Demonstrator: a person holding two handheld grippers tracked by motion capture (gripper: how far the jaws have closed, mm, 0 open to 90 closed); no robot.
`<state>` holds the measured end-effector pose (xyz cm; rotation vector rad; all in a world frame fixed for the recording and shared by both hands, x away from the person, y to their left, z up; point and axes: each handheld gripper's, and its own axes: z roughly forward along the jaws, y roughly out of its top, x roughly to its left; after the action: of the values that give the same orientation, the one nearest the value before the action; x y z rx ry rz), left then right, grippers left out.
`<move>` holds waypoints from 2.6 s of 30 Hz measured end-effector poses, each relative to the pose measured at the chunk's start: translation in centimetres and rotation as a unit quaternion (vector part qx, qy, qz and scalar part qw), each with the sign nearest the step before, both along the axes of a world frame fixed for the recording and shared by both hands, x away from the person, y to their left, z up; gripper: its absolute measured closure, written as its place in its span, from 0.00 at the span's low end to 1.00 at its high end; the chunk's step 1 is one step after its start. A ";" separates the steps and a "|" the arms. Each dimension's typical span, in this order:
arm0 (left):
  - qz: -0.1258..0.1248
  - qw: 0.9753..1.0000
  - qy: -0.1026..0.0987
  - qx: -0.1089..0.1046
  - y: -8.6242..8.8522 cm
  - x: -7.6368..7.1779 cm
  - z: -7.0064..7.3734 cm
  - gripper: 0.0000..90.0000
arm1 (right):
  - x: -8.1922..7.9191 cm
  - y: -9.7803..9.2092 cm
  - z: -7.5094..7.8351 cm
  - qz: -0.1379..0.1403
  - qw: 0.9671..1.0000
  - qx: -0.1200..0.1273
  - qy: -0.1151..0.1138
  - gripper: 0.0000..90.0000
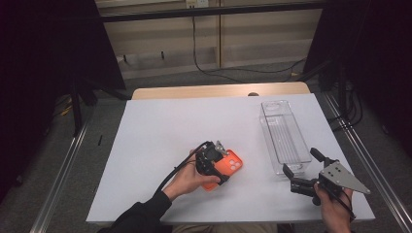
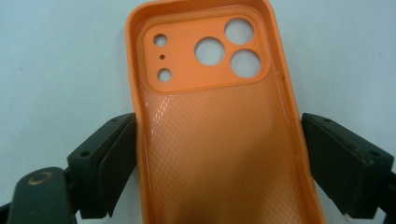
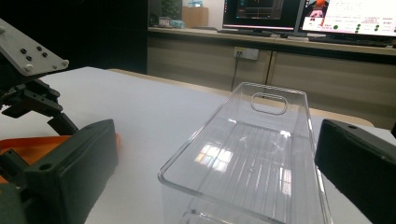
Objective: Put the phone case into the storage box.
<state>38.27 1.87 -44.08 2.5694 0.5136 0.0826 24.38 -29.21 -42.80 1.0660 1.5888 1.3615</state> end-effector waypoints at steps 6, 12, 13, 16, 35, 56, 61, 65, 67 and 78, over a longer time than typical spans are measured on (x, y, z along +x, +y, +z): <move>0.001 1.000 -0.002 -0.001 0.1 -0.1 0.0 0.16 | 0.0 0.0 0.0 0.000 1.000 0.000 0.001 0.00; 0.006 1.000 0.002 -0.004 0.0 -0.1 0.1 0.16 | 0.0 0.0 0.0 0.001 1.000 0.000 0.000 0.00; 0.003 1.000 0.002 -0.003 0.1 -0.1 0.1 0.16 | 0.0 0.0 0.0 0.001 1.000 0.000 0.000 0.00; -0.001 1.000 -0.002 -0.001 0.1 -0.1 0.1 0.16 | 0.0 0.0 0.0 0.001 1.000 -0.001 0.001 0.00; 0.017 0.999 -0.021 -0.024 0.8 0.0 0.9 0.16 | 0.0 0.0 0.0 0.000 1.000 0.000 0.000 0.00; 0.045 0.992 -0.087 -0.083 2.8 0.3 2.6 0.16 | -0.1 -0.1 0.0 -0.001 1.000 -0.001 0.000 0.00; 0.057 0.988 -0.104 -0.100 3.4 0.3 3.0 0.16 | -0.1 0.0 0.0 0.001 1.000 0.001 -0.001 0.00; 0.062 0.985 -0.116 -0.108 3.8 0.3 3.3 0.16 | -0.1 0.0 0.1 0.000 1.000 0.000 -0.002 0.00; 0.058 0.985 -0.118 -0.107 4.0 0.3 3.4 0.16 | 0.0 0.0 0.1 0.001 1.000 0.001 -0.003 0.00; 0.083 0.978 -0.156 -0.112 7.1 -0.3 4.8 0.16 | 0.7 1.2 0.6 0.016 1.000 0.003 0.001 0.00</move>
<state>37.93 8.96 -39.31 2.2340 0.5781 0.4529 25.09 -28.05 -42.22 1.0491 1.6097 1.3866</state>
